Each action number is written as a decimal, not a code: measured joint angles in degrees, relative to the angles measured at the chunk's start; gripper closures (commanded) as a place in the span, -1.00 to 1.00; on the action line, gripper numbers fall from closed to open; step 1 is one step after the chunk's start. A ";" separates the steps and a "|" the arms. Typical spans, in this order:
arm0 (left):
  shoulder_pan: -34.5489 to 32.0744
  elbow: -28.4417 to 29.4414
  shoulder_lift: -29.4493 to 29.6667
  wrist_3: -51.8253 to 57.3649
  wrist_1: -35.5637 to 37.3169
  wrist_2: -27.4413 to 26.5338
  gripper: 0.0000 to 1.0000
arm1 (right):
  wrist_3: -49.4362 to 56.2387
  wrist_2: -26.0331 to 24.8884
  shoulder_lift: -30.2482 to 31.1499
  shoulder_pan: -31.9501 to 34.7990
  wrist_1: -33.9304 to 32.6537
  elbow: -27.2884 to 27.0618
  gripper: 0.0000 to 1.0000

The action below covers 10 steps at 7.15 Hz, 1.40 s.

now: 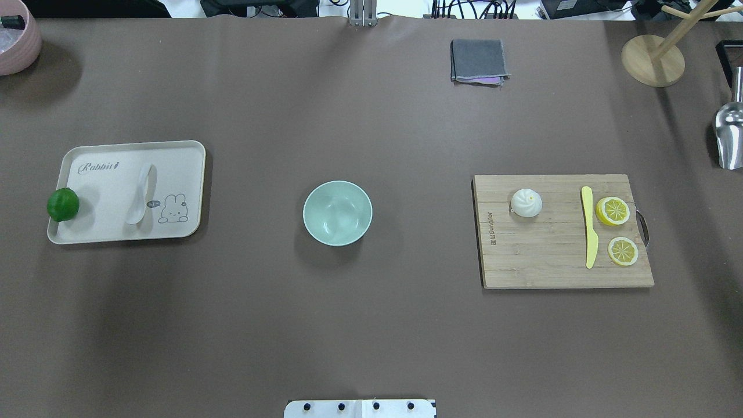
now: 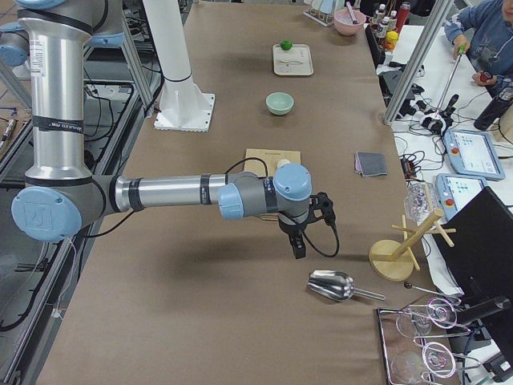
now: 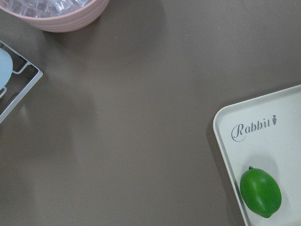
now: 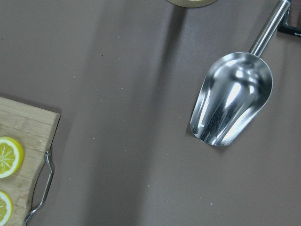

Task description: Put spoon and bun in bowl

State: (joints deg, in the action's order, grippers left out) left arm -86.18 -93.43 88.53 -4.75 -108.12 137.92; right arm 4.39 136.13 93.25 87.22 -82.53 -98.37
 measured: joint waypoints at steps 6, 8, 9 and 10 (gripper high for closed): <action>0.01 -0.17 -0.04 -0.54 -0.02 -0.16 -0.97 | -0.02 -0.29 -0.09 -0.54 0.08 0.66 -1.00; 0.13 -0.39 0.09 -0.60 -0.07 -0.12 -0.97 | 0.00 -0.33 -0.09 -0.93 0.08 0.72 -1.00; 0.21 -0.54 0.13 -0.61 -0.10 -0.02 -0.97 | 0.00 -0.29 -0.09 -1.08 0.34 0.64 -1.00; 0.30 -0.58 0.24 -0.50 -0.13 0.03 -0.97 | 0.01 -0.25 -0.05 -1.21 1.33 0.59 -1.00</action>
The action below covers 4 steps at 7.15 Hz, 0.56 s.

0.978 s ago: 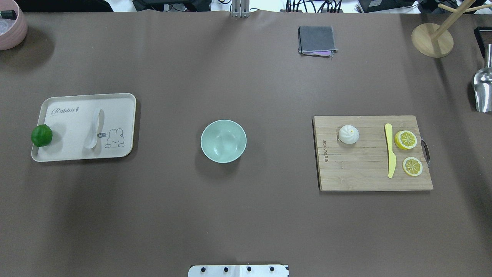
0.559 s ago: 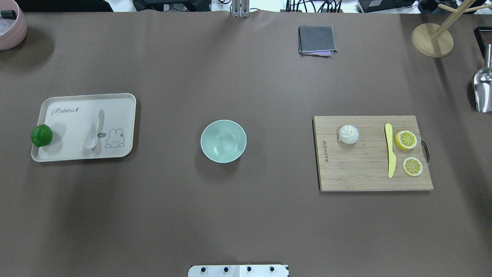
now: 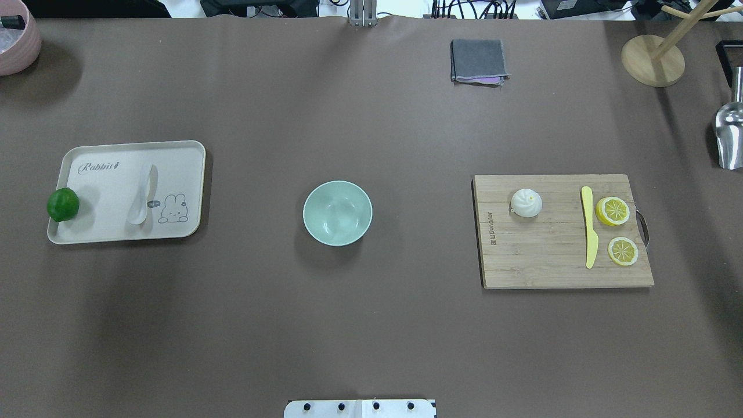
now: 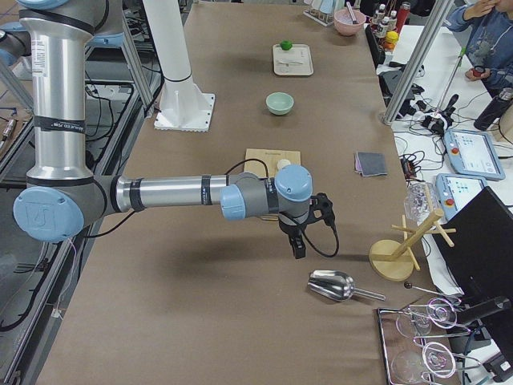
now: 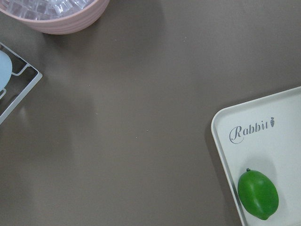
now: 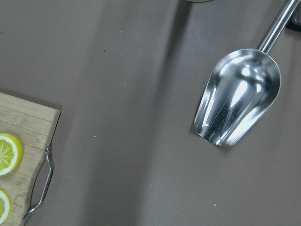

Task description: Put spoon and bun in bowl

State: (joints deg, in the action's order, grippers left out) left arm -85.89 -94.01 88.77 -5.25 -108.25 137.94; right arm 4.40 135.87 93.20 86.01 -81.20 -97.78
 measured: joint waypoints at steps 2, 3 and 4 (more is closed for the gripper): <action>0.14 -0.03 0.06 0.30 -0.08 -0.09 -0.96 | 0.02 -0.03 0.08 -0.31 2.37 0.14 -1.00; 0.17 -0.02 0.02 0.20 -0.84 -0.11 -0.96 | -0.04 -0.02 0.14 -0.57 2.67 0.18 -1.00; 0.31 0.10 -0.02 0.12 -1.99 -0.08 -0.96 | -0.07 0.10 0.19 -0.69 2.76 0.19 -1.00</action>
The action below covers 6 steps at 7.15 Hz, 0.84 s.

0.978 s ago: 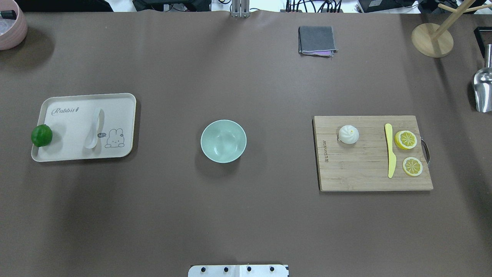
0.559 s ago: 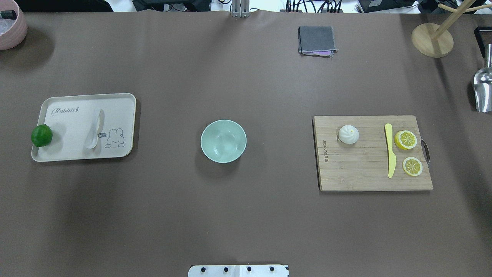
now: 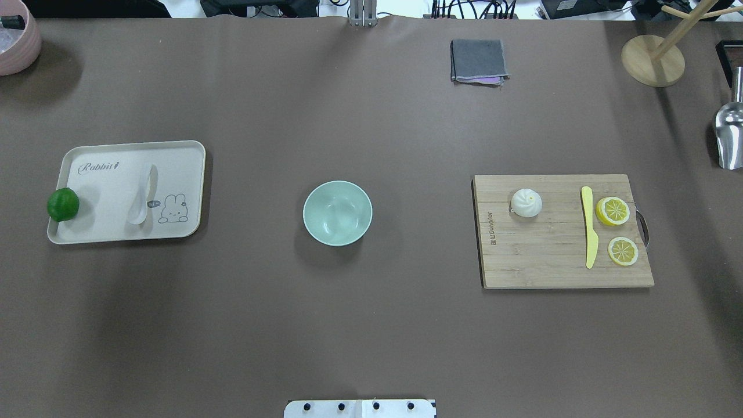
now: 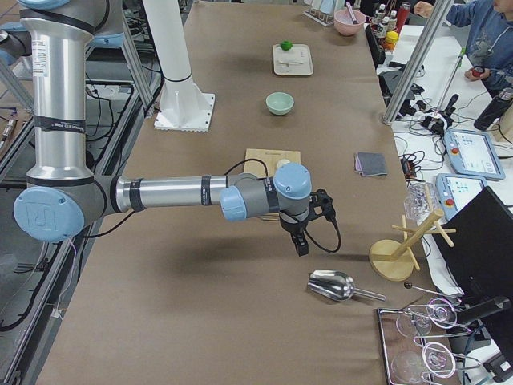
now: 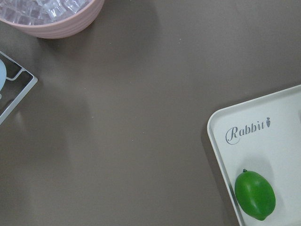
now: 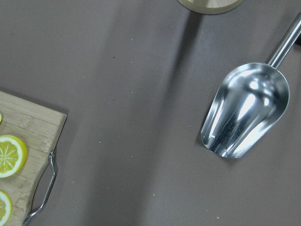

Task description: Put spoon and bun in bowl

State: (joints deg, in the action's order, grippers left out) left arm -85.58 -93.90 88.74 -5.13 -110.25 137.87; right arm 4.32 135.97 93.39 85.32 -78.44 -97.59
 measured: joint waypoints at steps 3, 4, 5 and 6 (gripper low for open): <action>2.19 0.28 -0.04 -0.54 -1.05 0.23 -0.96 | -0.86 0.32 -0.23 -0.31 0.06 -0.58 -1.00; 2.82 0.15 0.10 -1.98 -1.03 0.18 -0.96 | -3.81 0.34 -0.56 -1.20 0.43 -1.20 -1.00; 3.95 -0.09 0.40 -4.02 -0.97 0.00 -0.96 | -9.13 0.31 -0.78 -3.04 1.86 -2.43 -1.00; 5.89 -1.13 0.82 -7.87 -1.06 -0.16 -0.96 | -16.78 0.12 -0.90 -5.88 4.94 -3.62 -1.00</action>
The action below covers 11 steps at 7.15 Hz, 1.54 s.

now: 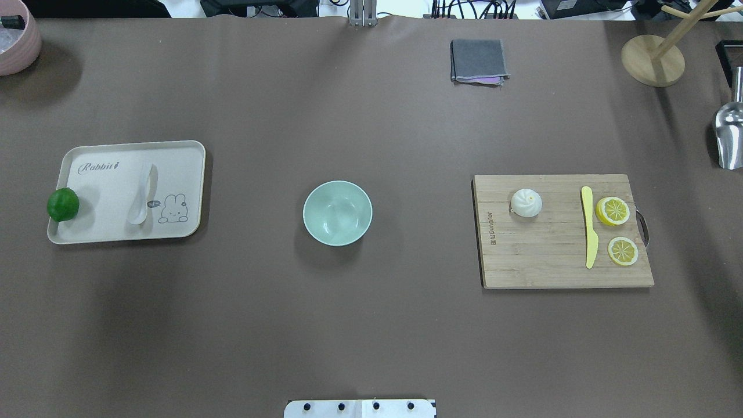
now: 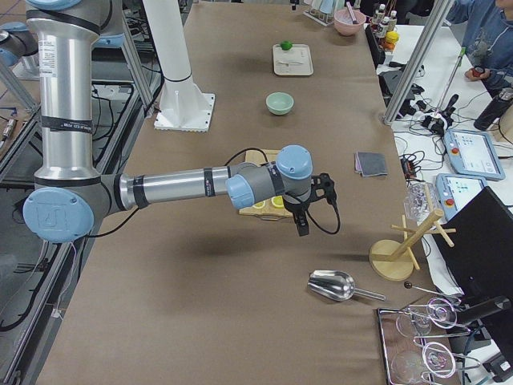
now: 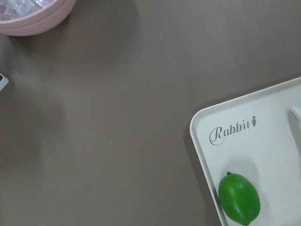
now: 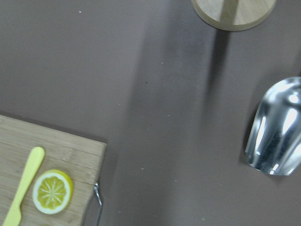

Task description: Put spoon and bun in bowl

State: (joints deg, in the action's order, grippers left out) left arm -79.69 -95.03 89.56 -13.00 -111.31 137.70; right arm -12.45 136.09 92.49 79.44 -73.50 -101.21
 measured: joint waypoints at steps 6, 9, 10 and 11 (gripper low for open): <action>20.86 0.15 11.06 -26.62 -0.05 -12.25 -0.48 | -31.36 -8.37 -4.72 -17.98 8.69 -4.48 -1.00; 26.30 6.73 16.46 -26.76 -0.08 -15.15 -0.20 | -38.16 -11.61 -7.28 -24.47 8.72 -4.93 -1.00; 27.73 7.31 16.75 -26.74 -0.14 -16.11 -0.09 | -38.91 -11.87 -7.79 -25.36 8.72 -4.95 -1.00; 28.71 7.75 16.60 -26.50 -0.21 -16.51 0.16 | -39.33 -12.03 -8.05 -25.93 8.72 -4.96 -1.00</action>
State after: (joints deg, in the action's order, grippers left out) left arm -50.99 -87.28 106.16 -39.50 -111.52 121.19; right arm -51.78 124.07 84.43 53.51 -64.78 -106.17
